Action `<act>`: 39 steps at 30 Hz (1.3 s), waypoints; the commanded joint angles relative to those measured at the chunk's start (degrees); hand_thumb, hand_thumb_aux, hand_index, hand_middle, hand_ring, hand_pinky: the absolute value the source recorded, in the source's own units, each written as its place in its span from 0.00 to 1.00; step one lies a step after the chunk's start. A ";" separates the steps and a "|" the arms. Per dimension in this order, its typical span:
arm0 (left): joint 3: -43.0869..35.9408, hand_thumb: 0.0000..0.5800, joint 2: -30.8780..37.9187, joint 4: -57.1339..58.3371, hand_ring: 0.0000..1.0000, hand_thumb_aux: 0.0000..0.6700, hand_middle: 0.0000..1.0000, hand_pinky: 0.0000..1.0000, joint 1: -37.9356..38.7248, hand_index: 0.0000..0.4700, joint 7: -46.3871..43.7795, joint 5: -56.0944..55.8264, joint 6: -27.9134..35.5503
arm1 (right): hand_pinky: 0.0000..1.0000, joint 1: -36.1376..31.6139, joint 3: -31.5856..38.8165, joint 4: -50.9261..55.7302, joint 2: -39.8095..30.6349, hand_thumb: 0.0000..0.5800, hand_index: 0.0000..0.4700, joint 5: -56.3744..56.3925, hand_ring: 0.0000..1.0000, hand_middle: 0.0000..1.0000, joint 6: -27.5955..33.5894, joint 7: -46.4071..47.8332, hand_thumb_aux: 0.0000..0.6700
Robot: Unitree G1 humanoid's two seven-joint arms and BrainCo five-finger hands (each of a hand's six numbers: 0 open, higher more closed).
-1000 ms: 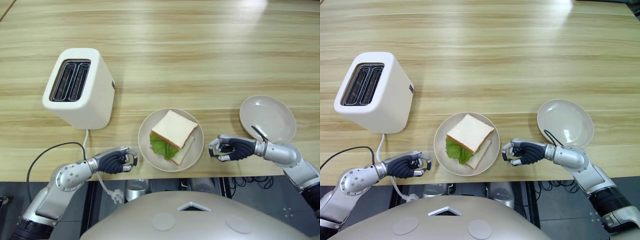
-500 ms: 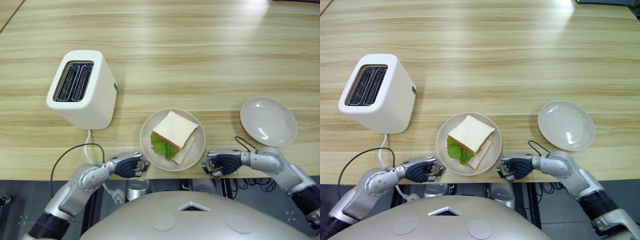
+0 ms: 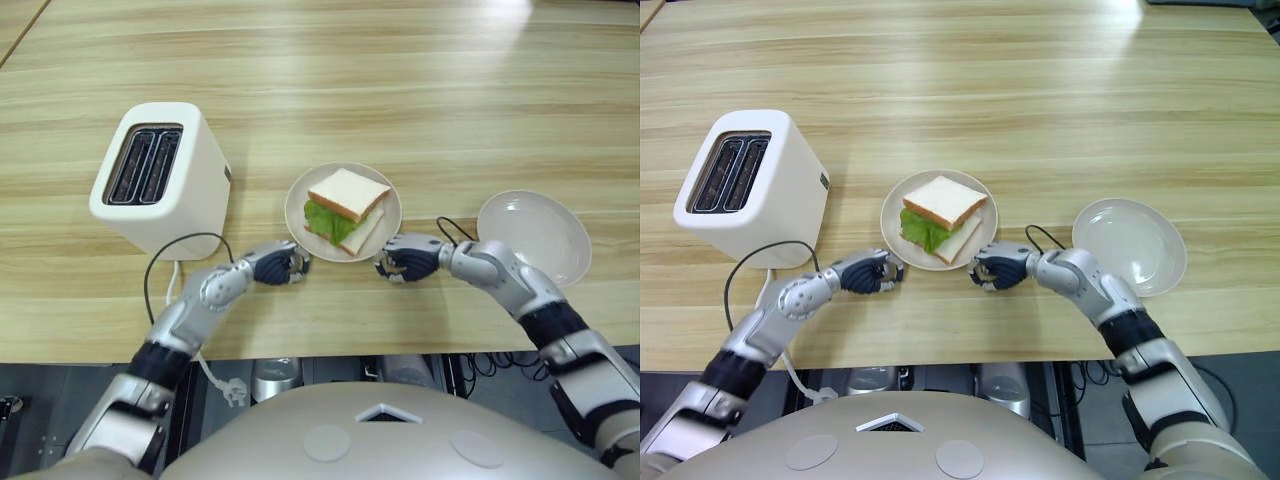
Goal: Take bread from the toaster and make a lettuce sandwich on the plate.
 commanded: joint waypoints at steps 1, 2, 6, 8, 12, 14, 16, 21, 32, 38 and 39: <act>-1.41 1.00 -3.75 14.35 1.00 1.00 1.00 1.00 -5.61 0.98 3.96 0.32 -1.42 | 1.00 -8.09 2.97 14.64 3.91 1.00 0.98 -4.07 1.00 1.00 -0.86 -6.28 1.00; -1.65 1.00 -4.90 18.60 1.00 1.00 1.00 1.00 -7.63 0.98 5.72 0.64 -2.10 | 1.00 -10.08 3.80 18.58 5.36 1.00 0.98 -4.76 1.00 1.00 -1.04 -7.76 1.00; 0.39 1.00 -10.25 34.91 1.00 1.00 1.00 1.00 -15.60 0.98 12.31 -1.12 -2.82 | 1.00 -17.96 7.97 33.13 11.19 1.00 0.98 -9.37 1.00 1.00 0.49 -15.61 1.00; 0.35 1.00 -11.69 40.59 1.00 1.00 1.00 1.00 -18.49 0.98 14.62 -1.01 -3.69 | 1.00 -20.36 8.00 38.26 13.99 1.00 0.98 -8.72 1.00 1.00 1.48 -17.05 1.00; 0.59 1.00 -13.00 46.27 1.00 1.00 1.00 1.00 -21.98 0.98 16.31 -1.76 -6.24 | 1.00 -22.49 9.58 43.55 16.37 1.00 0.98 -9.68 1.00 1.00 3.26 -21.43 1.00; 1.36 1.00 -12.86 46.79 1.00 1.00 1.00 1.00 -22.60 0.98 17.27 -2.51 -7.92 | 1.00 -22.44 9.12 43.75 16.36 1.00 0.98 -8.55 1.00 1.00 1.65 -23.08 1.00; 2.25 1.00 -12.33 45.33 1.00 1.00 1.00 1.00 -21.93 0.98 18.12 -3.72 -10.09 | 1.00 -22.16 9.30 42.90 15.69 1.00 0.98 -8.64 1.00 1.00 -0.01 -25.94 1.00; 7.92 0.00 -13.55 28.16 0.00 0.00 0.00 0.00 -12.01 0.00 13.53 -15.34 -15.51 | 0.00 -18.54 6.81 33.31 12.28 0.00 0.00 -5.76 0.00 0.00 -8.46 -33.48 0.00; 12.91 0.00 -21.22 -7.54 0.00 0.00 0.00 0.00 4.58 0.00 13.83 -28.88 -10.55 | 0.00 1.05 -11.76 3.37 18.05 0.00 0.00 23.85 0.00 0.00 -18.81 -34.55 0.00; 15.05 0.00 -24.32 -10.22 0.00 0.00 0.00 0.00 5.57 0.00 17.91 -28.08 -11.74 | 0.00 5.38 -16.11 -2.12 22.45 0.00 0.00 41.08 0.00 0.00 -16.43 -27.14 0.00; 15.59 0.00 -24.49 -10.77 0.00 0.00 0.00 0.00 5.60 0.00 18.57 -27.69 -12.32 | 0.00 6.06 -17.18 -3.42 22.88 0.00 0.00 42.42 0.00 0.00 -16.09 -26.94 0.00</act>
